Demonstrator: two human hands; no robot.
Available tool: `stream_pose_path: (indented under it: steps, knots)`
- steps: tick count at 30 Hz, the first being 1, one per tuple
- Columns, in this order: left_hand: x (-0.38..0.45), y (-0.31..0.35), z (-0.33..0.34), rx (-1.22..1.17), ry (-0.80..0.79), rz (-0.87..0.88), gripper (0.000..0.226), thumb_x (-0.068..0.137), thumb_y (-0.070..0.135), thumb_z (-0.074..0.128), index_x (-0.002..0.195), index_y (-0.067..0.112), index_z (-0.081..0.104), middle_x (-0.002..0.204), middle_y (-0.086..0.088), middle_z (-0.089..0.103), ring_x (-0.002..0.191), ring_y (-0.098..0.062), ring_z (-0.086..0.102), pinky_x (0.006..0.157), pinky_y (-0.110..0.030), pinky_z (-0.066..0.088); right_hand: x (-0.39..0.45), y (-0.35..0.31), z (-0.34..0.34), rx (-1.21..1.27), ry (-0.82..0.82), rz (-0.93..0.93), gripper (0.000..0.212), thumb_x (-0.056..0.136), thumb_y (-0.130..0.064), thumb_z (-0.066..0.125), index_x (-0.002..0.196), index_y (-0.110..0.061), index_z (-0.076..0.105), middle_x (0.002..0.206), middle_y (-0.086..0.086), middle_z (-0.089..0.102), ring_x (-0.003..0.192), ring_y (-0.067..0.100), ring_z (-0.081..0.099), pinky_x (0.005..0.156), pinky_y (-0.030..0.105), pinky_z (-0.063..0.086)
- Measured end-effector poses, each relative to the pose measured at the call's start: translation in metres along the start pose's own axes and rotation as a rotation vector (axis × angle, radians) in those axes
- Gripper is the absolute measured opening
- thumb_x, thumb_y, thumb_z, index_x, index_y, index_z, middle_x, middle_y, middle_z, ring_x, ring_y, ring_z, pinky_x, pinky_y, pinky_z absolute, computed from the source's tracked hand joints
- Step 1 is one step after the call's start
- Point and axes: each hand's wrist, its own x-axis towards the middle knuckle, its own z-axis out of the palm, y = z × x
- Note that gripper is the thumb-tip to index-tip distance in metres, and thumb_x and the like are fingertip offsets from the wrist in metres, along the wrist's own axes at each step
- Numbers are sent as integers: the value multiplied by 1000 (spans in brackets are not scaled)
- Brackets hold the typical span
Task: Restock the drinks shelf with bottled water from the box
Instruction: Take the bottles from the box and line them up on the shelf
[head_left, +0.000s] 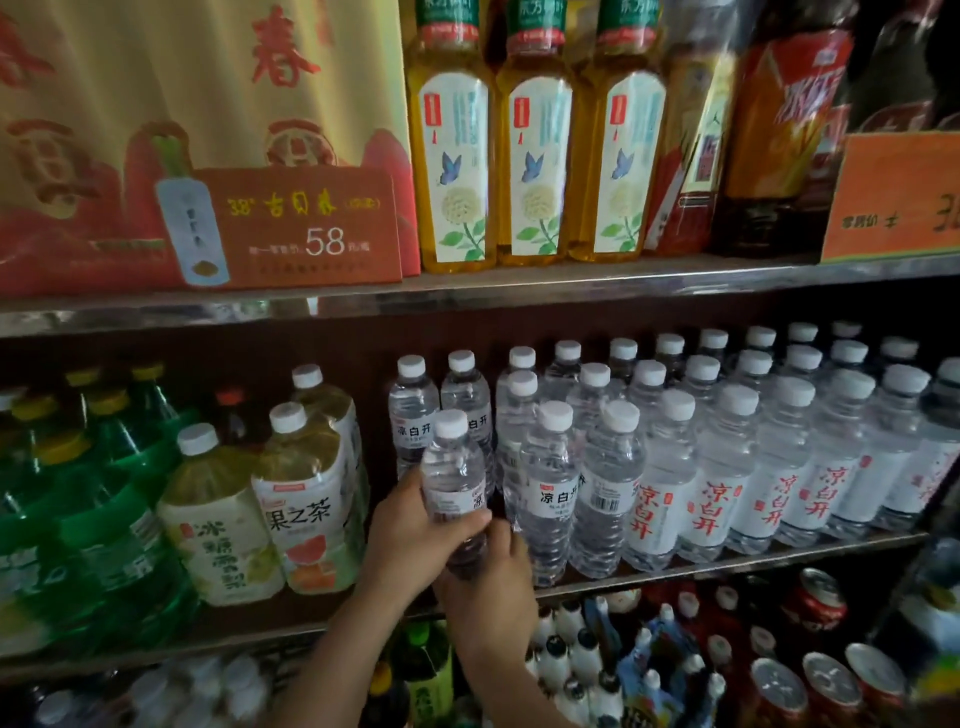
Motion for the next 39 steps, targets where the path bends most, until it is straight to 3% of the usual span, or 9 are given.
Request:
stream_pose_path:
  steps: [3, 7, 11, 16, 22, 26, 30, 33, 39]
  knots:
    - [17, -9, -3, -112, -146, 5, 58, 62, 35, 85, 108, 44, 50, 104, 23, 64, 97, 5, 60, 84, -18, 47, 6, 6, 9, 70, -16, -40, 63, 81, -47, 65, 132, -25, 37, 125, -5, 52, 112, 17, 54, 81, 32, 51]
    - [38, -22, -11, -224, -309, -2, 72, 52, 41, 84, 116, 41, 52, 117, 12, 67, 110, -4, 62, 101, -37, 48, 10, 14, 6, -55, -99, -185, 76, 91, -36, 57, 152, -23, 12, 147, -7, 35, 130, 14, 45, 91, 28, 48]
    - [55, -27, -14, -217, -409, 7, 75, 58, 36, 85, 123, 40, 49, 122, 13, 63, 113, 0, 58, 102, -31, 46, 15, 9, 14, -114, -27, -162, 71, 93, -30, 52, 151, -19, 12, 148, -4, 33, 129, 15, 45, 91, 27, 48]
    - [60, -20, -8, -165, -340, 94, 62, 73, 16, 80, 116, 42, 45, 115, 21, 60, 104, 8, 58, 90, -15, 49, 19, 2, 21, -129, 37, -51, 62, 97, -23, 46, 150, -20, 15, 153, -5, 27, 119, 16, 55, 81, 31, 51]
    - [71, -27, 6, -217, -332, 150, 65, 80, 11, 73, 124, 44, 39, 133, 11, 51, 120, 1, 51, 93, -12, 44, 31, 7, 22, -252, 1, -70, 77, 90, -2, 45, 153, -14, 3, 157, 5, 23, 116, 21, 59, 84, 32, 52]
    - [81, -30, 10, -252, -381, 150, 67, 80, 8, 72, 132, 34, 39, 138, 6, 50, 124, -3, 50, 101, -20, 43, 25, 9, 25, -200, -73, -115, 89, 91, 0, 46, 149, -11, -20, 160, 6, -10, 144, 19, 25, 95, 23, 48]
    - [88, -28, 15, -263, -364, 161, 64, 81, 6, 72, 123, 43, 41, 133, 10, 53, 121, -5, 54, 102, -27, 45, 28, 6, 31, -170, -72, -139, 94, 92, -3, 48, 138, -4, -35, 156, 10, -27, 149, 24, -6, 114, 26, 31]
    - [88, -29, 18, -269, -328, 178, 66, 80, 7, 72, 123, 45, 40, 131, 8, 54, 117, -7, 57, 98, -27, 48, 32, 5, 33, -183, -76, -126, 96, 91, -3, 49, 131, -1, -38, 154, 13, -29, 148, 26, -11, 119, 33, 20]
    - [76, -25, 22, -203, -250, 147, 53, 84, 11, 68, 124, 30, 38, 116, 23, 54, 107, 6, 56, 99, -26, 47, 25, 4, 35, -92, -107, -120, 99, 89, -1, 49, 137, -5, -38, 152, 9, -36, 146, 24, -19, 120, 26, 11]
